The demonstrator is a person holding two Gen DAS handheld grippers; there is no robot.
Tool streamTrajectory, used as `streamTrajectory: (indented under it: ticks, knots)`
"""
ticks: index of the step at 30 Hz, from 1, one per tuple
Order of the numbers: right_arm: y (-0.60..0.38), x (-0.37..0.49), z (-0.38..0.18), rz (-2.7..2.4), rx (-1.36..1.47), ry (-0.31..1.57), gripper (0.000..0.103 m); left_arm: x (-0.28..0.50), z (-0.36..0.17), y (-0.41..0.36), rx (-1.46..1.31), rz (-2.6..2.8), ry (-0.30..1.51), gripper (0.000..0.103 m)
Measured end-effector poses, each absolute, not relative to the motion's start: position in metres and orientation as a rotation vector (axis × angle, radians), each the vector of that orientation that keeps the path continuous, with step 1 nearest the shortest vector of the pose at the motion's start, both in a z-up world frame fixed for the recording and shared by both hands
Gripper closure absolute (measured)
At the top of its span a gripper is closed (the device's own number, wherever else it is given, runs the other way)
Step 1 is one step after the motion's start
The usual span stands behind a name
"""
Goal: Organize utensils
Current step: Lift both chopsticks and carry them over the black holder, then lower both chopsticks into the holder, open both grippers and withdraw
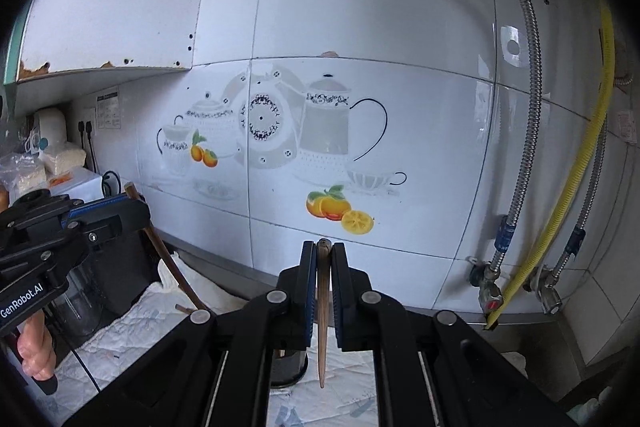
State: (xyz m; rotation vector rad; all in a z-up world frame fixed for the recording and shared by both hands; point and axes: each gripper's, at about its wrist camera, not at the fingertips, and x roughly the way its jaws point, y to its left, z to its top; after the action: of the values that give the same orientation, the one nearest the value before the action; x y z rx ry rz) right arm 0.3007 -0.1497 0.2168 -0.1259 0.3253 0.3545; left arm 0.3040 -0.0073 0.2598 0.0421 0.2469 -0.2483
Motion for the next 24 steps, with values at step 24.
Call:
streamTrajectory:
  ticks: [24]
  knots:
    - [-0.132, 0.374, 0.167, 0.476, 0.03, 0.437, 0.093, 0.391, 0.181, -0.001, 0.027, -0.166, 0.414, 0.095]
